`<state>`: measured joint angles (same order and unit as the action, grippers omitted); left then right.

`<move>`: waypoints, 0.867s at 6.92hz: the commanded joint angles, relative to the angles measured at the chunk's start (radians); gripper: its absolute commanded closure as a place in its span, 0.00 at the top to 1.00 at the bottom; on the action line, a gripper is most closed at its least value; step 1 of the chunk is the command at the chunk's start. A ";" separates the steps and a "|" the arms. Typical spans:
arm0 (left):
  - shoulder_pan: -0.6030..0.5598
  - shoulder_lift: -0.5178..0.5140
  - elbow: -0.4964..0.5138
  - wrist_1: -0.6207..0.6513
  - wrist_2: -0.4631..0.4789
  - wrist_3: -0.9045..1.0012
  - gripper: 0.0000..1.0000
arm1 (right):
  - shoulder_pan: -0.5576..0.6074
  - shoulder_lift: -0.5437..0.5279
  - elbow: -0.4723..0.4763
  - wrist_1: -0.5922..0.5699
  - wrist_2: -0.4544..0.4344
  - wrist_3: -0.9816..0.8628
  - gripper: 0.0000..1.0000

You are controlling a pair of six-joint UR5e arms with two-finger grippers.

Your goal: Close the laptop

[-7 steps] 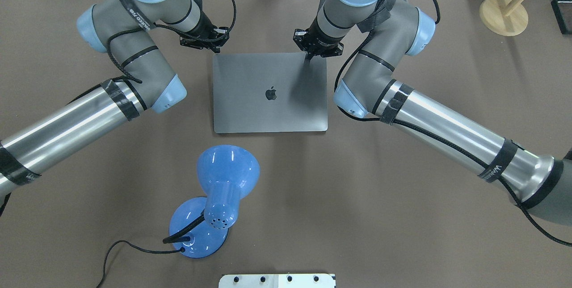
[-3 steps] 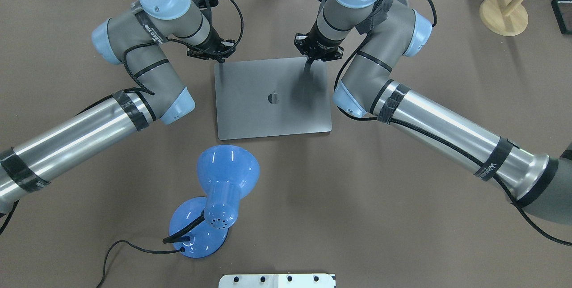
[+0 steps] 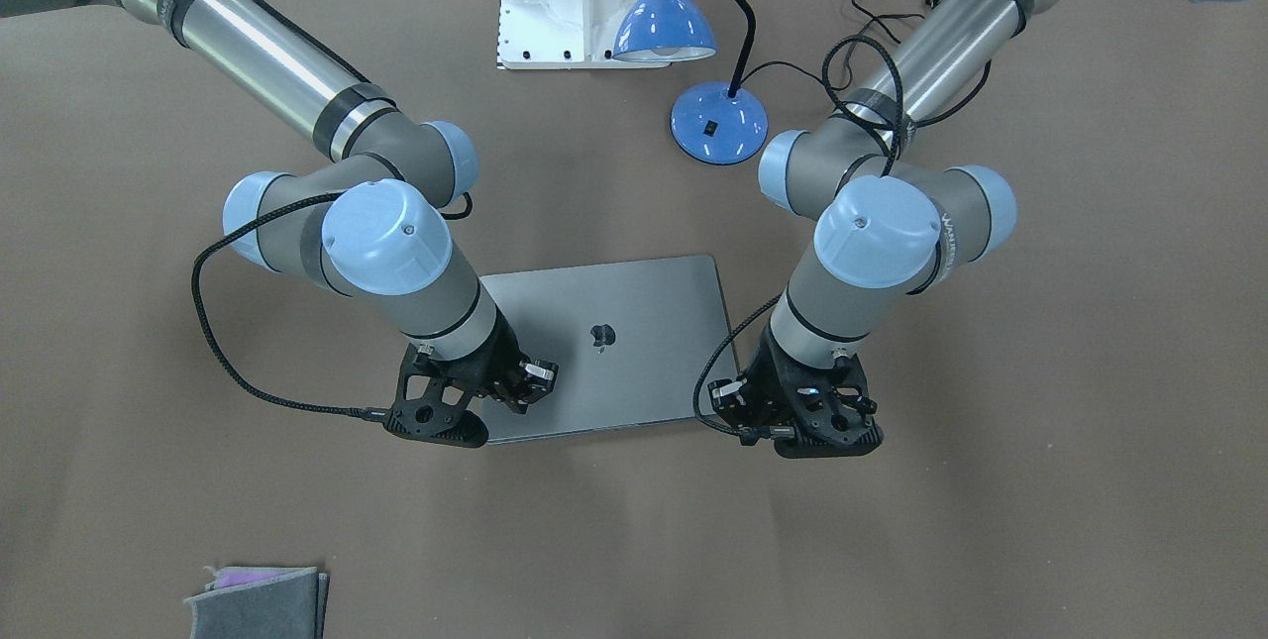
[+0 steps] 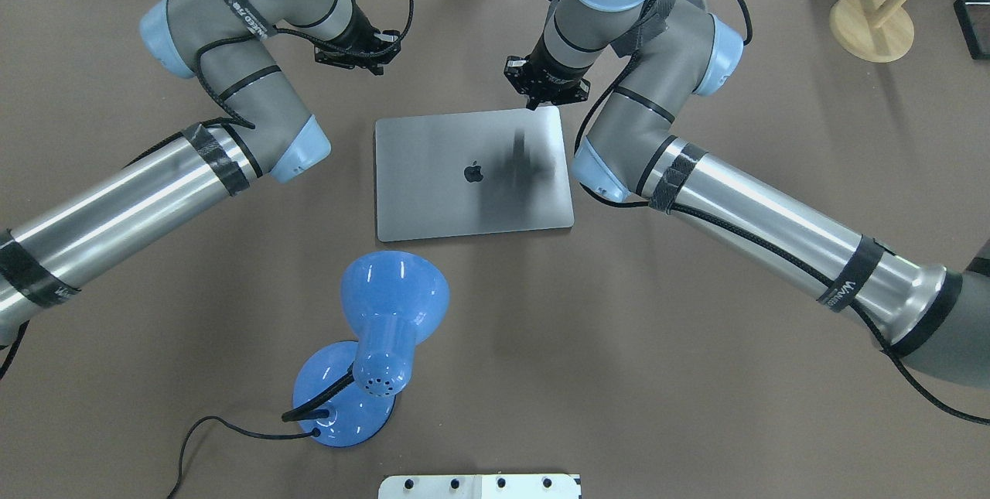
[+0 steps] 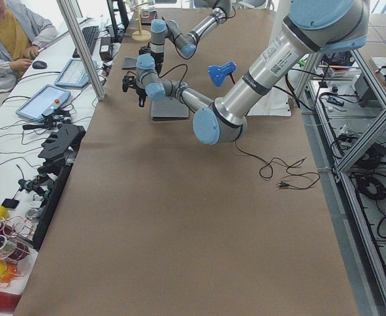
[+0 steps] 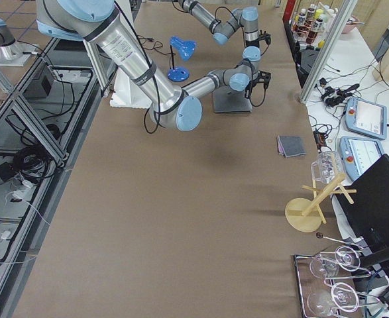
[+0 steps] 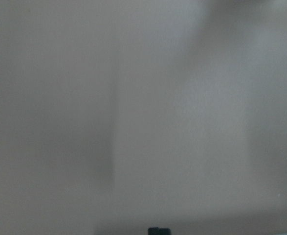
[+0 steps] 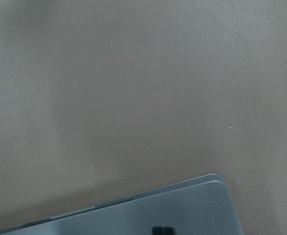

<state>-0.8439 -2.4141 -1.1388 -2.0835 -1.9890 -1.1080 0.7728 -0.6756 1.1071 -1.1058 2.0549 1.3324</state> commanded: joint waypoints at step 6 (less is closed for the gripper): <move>-0.324 0.405 -0.446 0.177 -0.339 0.429 0.97 | 0.426 -0.354 0.313 -0.121 0.355 -0.420 1.00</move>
<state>-1.0761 -2.1347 -1.4666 -1.9954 -2.2935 -0.8817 1.0891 -0.9108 1.3252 -1.1615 2.3450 1.0918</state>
